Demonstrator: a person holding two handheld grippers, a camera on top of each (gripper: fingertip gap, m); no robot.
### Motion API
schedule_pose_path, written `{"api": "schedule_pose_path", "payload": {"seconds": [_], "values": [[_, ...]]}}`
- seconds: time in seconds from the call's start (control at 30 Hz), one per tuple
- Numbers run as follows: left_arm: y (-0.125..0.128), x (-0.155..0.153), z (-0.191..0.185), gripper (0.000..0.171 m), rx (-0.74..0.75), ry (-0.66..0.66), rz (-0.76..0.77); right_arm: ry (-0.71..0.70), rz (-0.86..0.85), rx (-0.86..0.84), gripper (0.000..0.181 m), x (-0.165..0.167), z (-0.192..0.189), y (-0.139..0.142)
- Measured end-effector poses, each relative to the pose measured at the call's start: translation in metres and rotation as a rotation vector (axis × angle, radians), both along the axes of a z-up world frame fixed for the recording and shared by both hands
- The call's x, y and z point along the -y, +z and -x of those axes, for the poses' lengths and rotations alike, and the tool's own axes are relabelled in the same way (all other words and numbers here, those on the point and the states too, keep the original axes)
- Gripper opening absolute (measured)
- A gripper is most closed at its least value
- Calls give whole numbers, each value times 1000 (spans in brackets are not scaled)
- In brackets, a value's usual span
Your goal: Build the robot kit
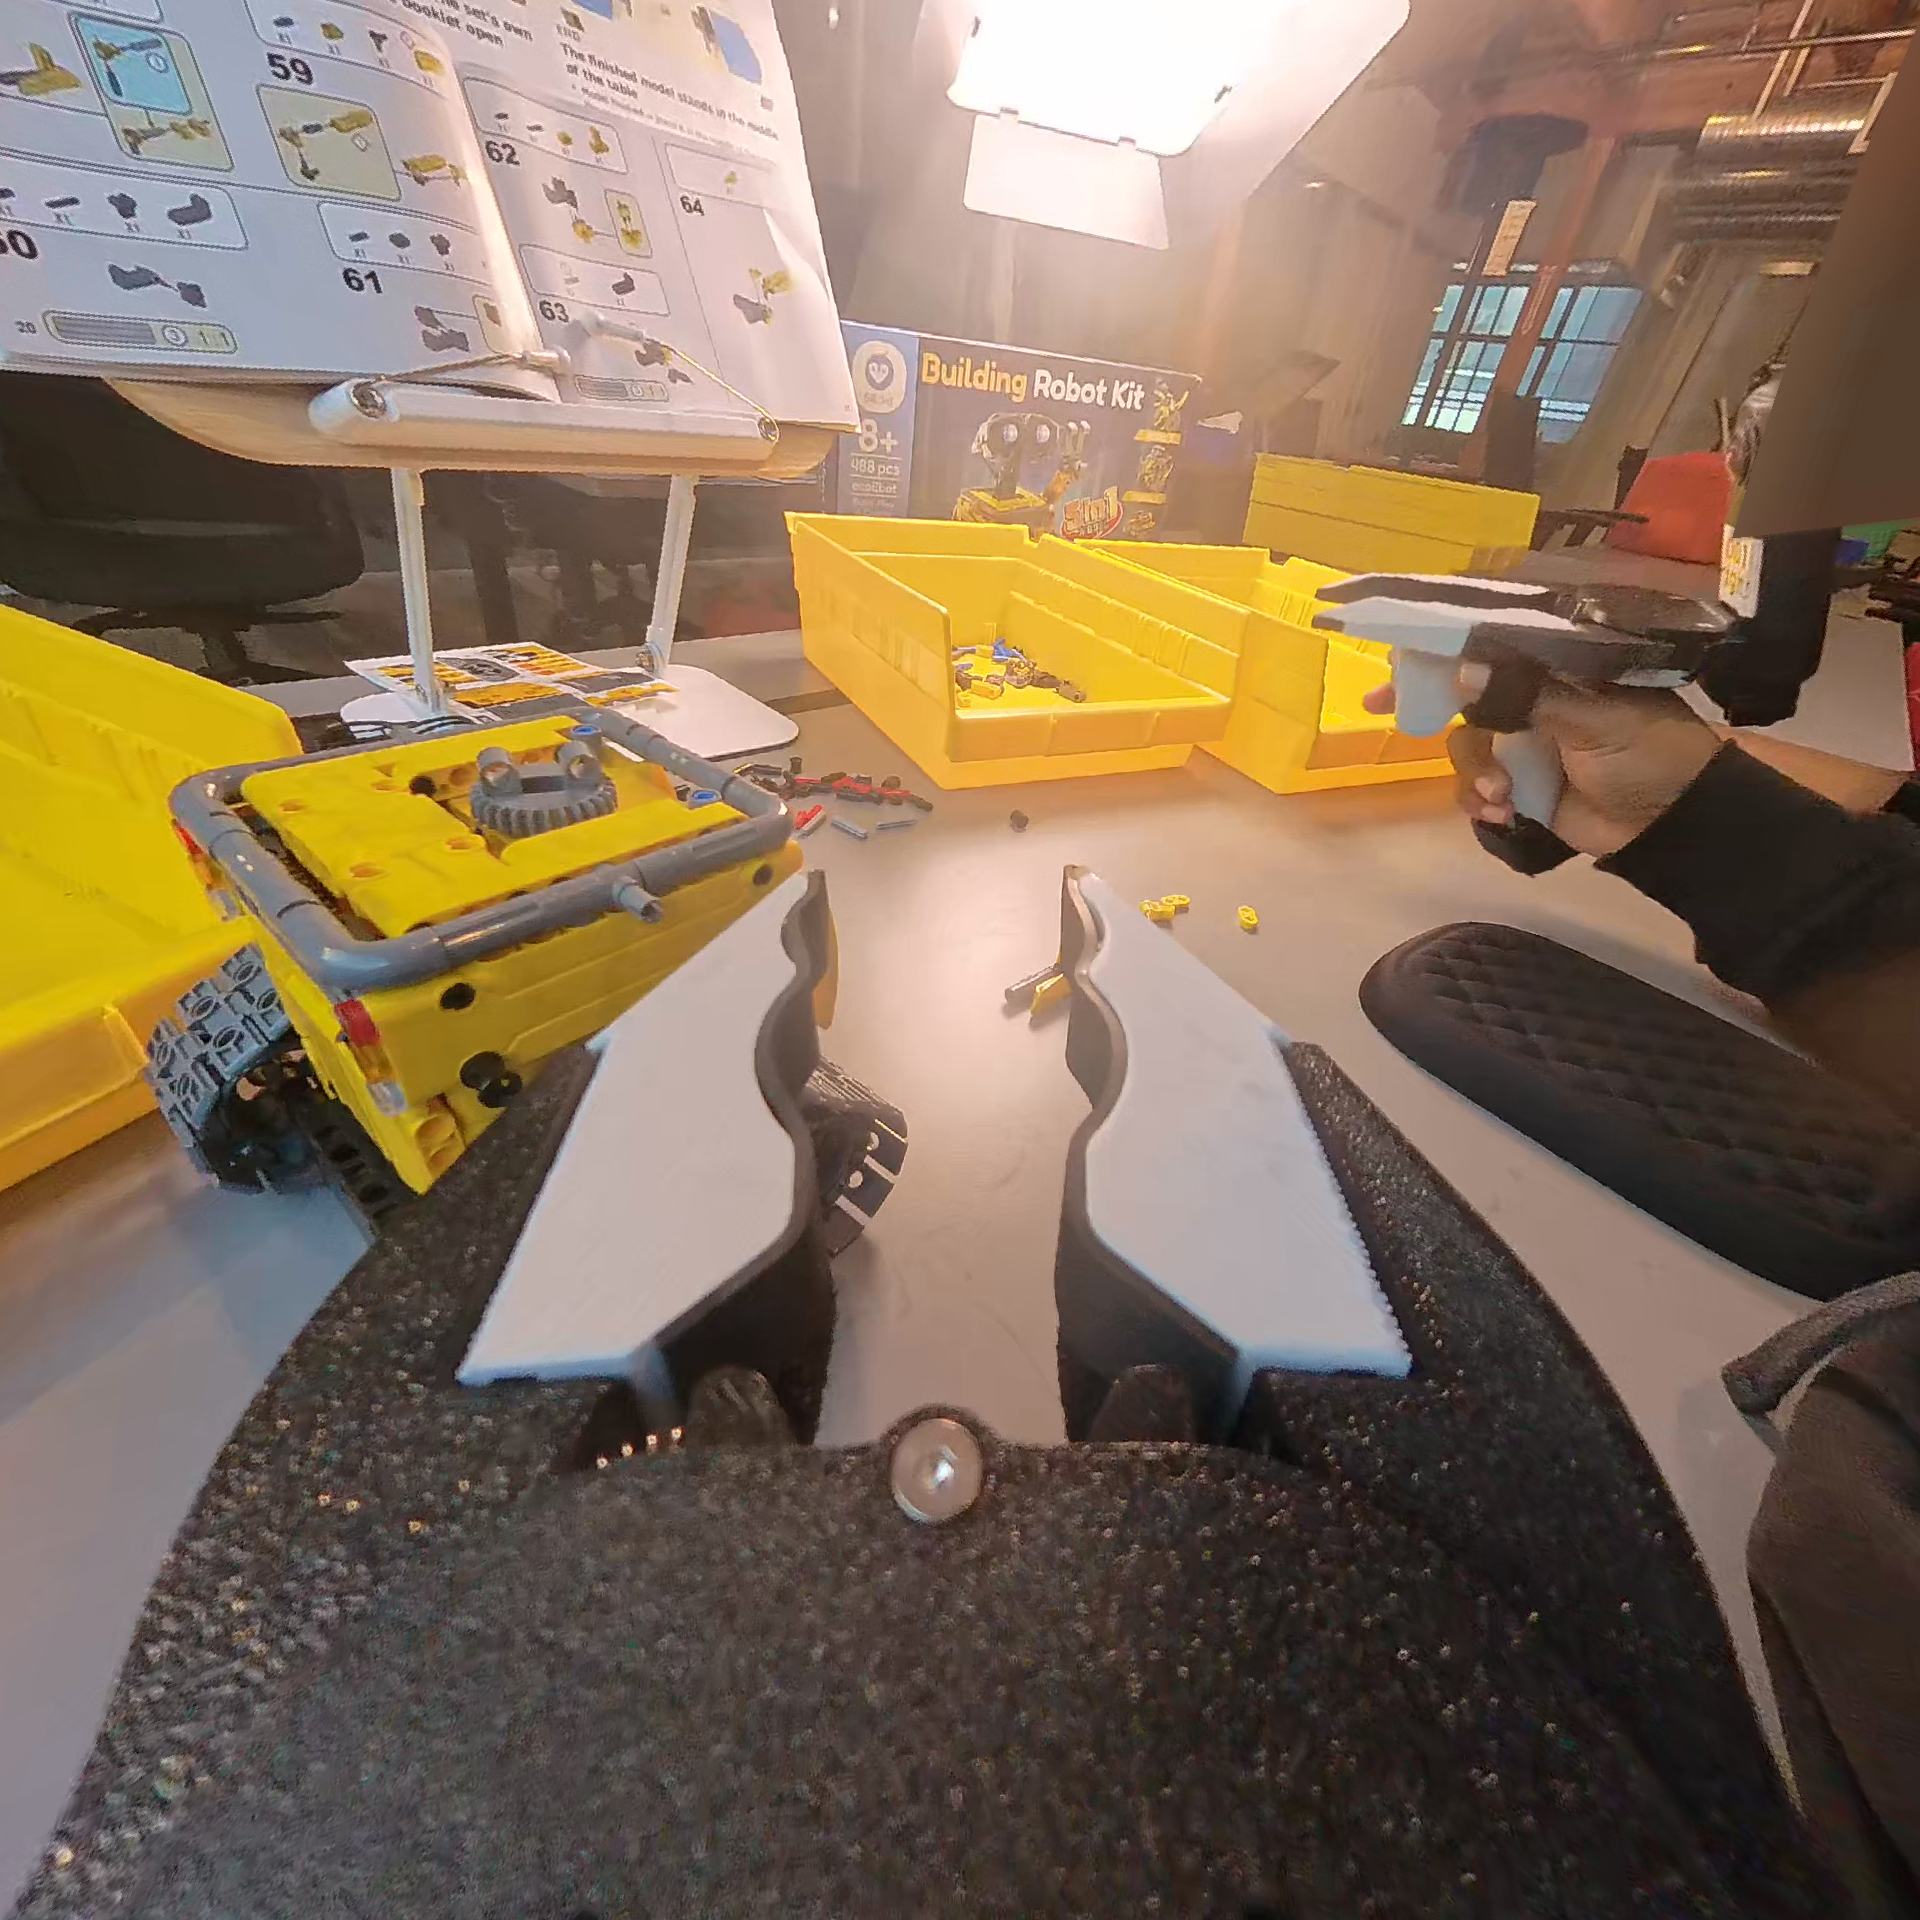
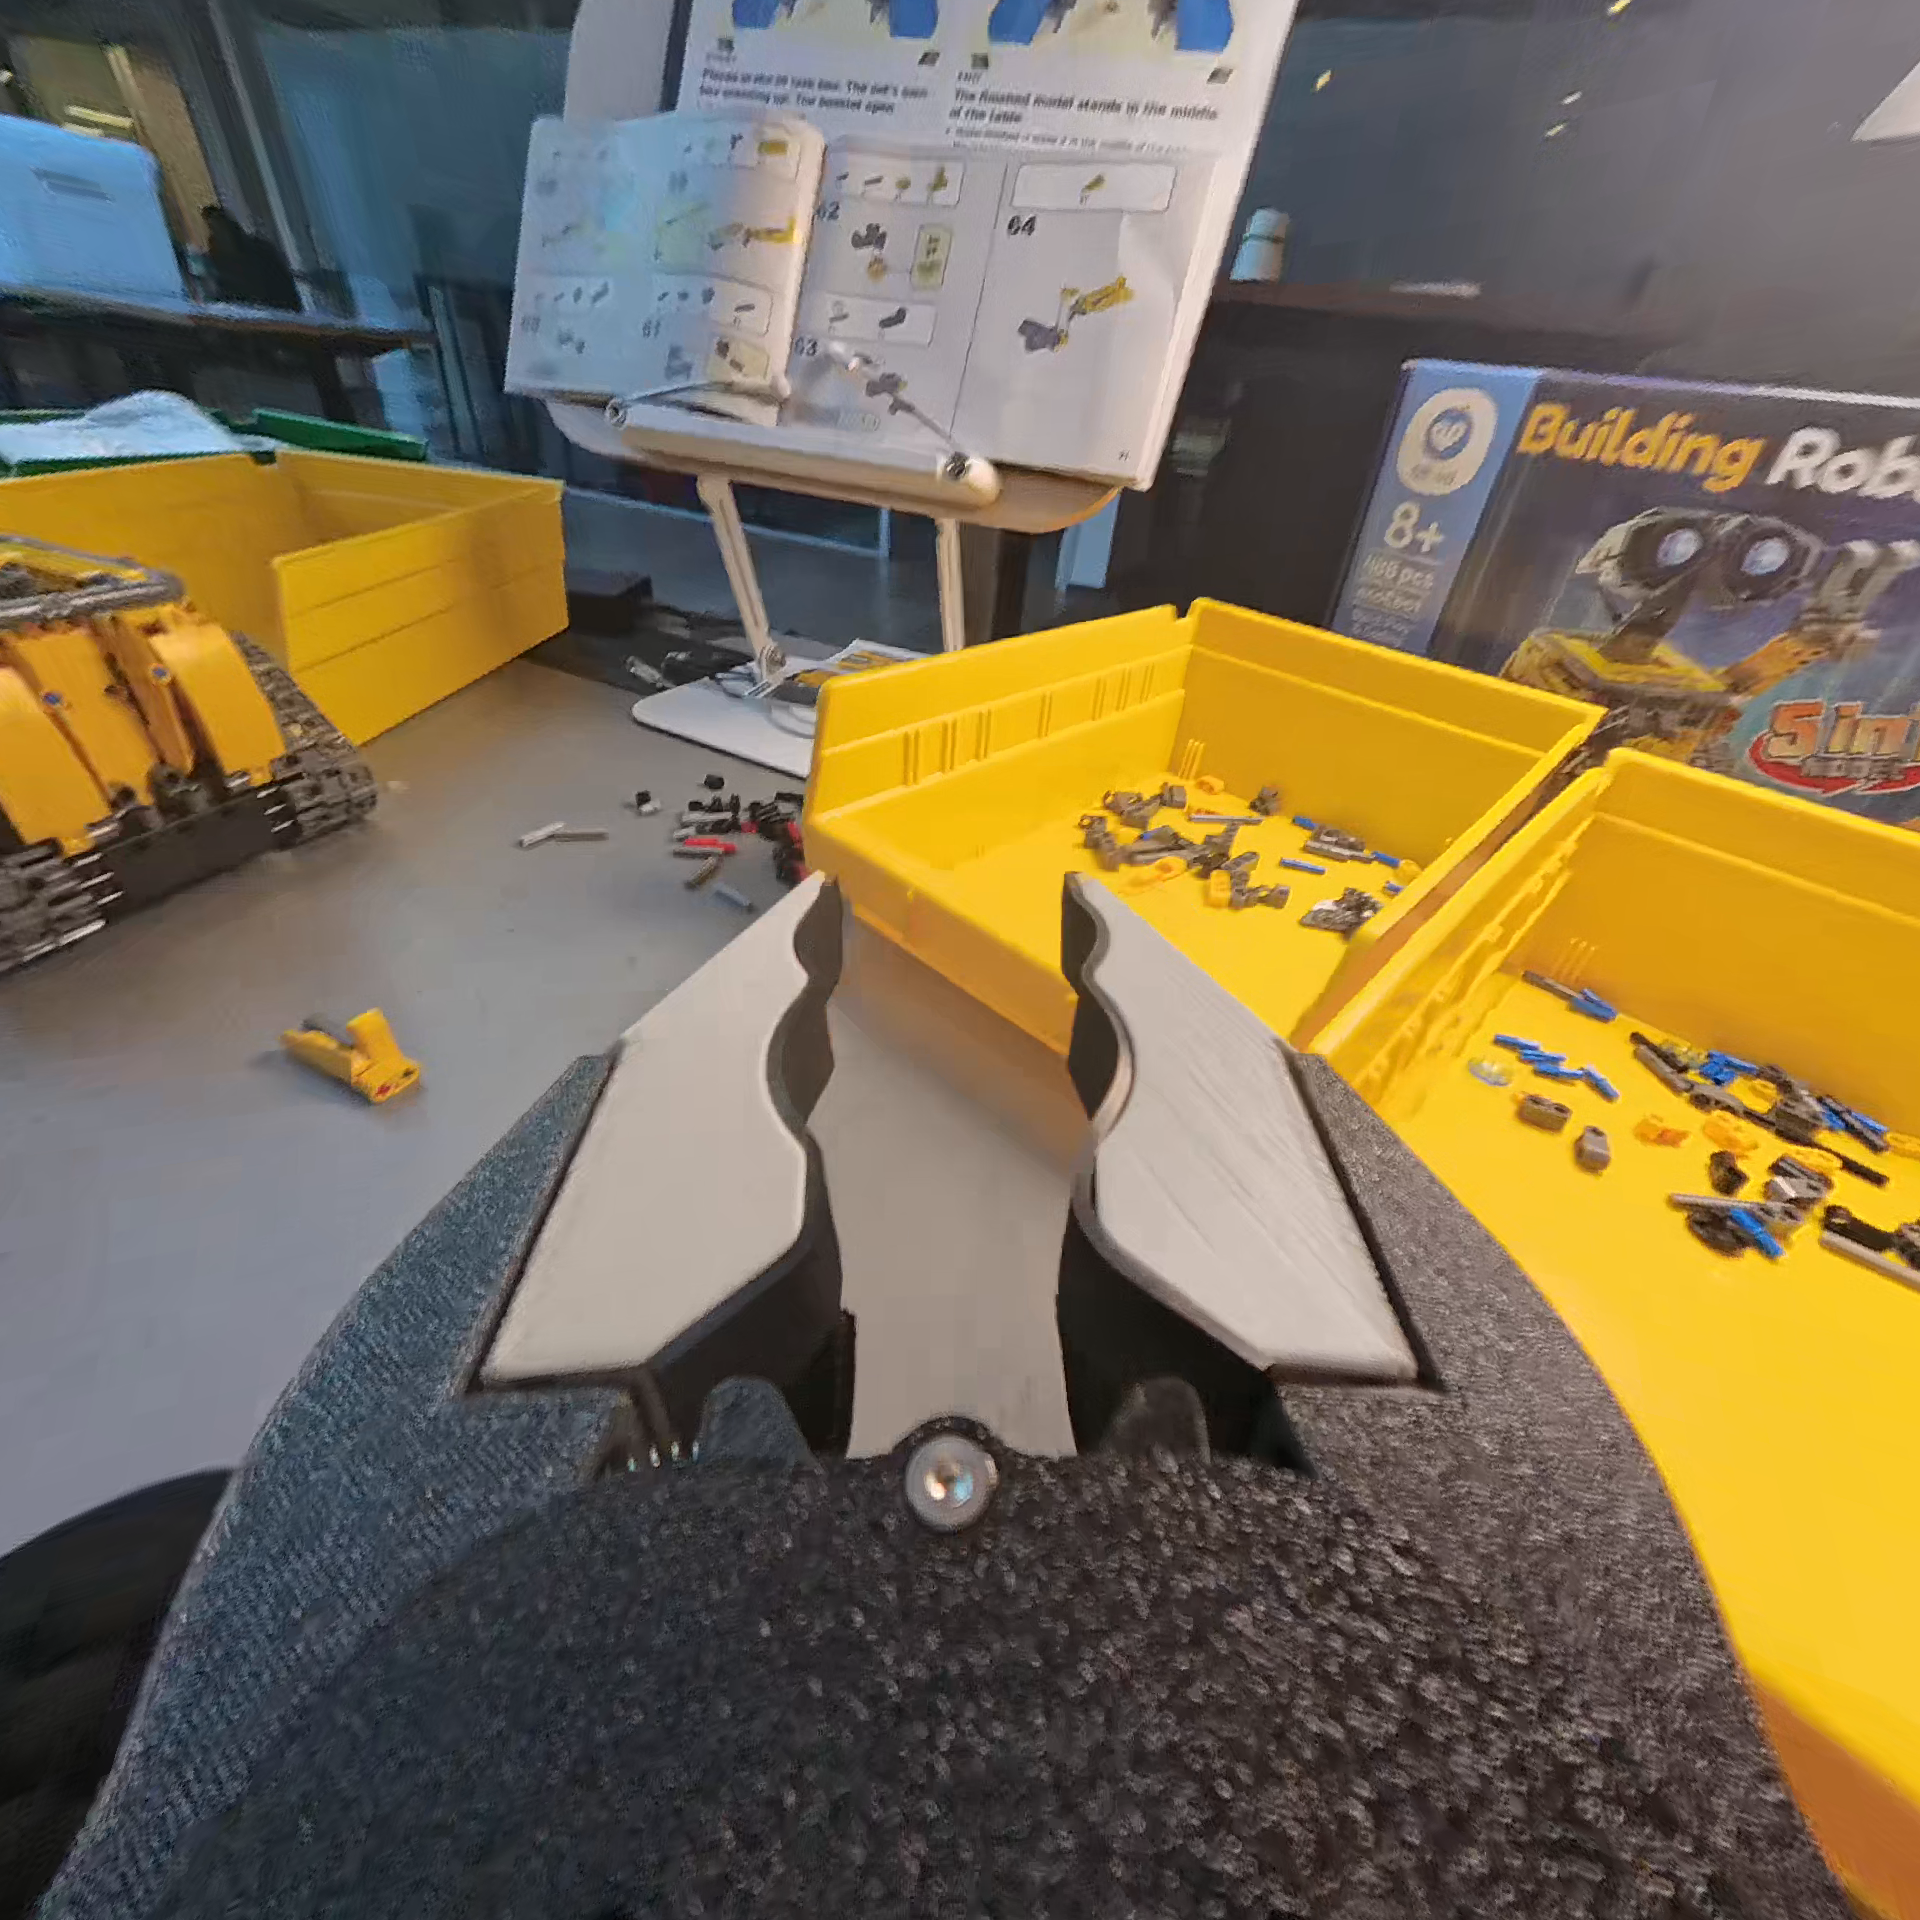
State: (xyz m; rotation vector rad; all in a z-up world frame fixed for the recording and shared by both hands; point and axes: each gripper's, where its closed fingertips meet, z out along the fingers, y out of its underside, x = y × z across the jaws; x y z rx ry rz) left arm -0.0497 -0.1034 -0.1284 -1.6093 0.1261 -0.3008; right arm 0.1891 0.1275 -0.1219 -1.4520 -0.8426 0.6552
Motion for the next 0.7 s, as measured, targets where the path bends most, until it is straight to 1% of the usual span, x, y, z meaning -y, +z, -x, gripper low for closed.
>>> {"api": "schedule_pose_path", "payload": {"seconds": [0.1, 0.2, 0.27, 0.33, 0.37, 0.47, 0.57, 0.7], "values": [[-2, -1, -2, 43, -16, 0, 10, 138, 83, 125, 42, 24, 12, -27], [-4, -3, -3, 43, -26, 0, 24, 317, 217, 349, 41, 55, 25, -69], [-5, -3, -3, 43, -32, 1, 29, 372, 279, 504, 34, 69, 30, -96], [-6, -3, -4, 43, -36, 2, 30, 414, 302, 619, 33, 77, 35, -112], [-6, -3, -4, 43, -38, 3, 29, 426, 320, 655, 29, 78, 38, -118], [-4, -2, -4, 43, -41, 4, 20, 445, 347, 738, 10, 78, 41, -126], [-3, -2, -3, 43, -35, 5, 14, 497, 366, 744, 10, 82, 50, -126], [-2, -1, -2, 43, -18, 3, 11, 512, 343, 749, 10, 79, 64, -126]]}}
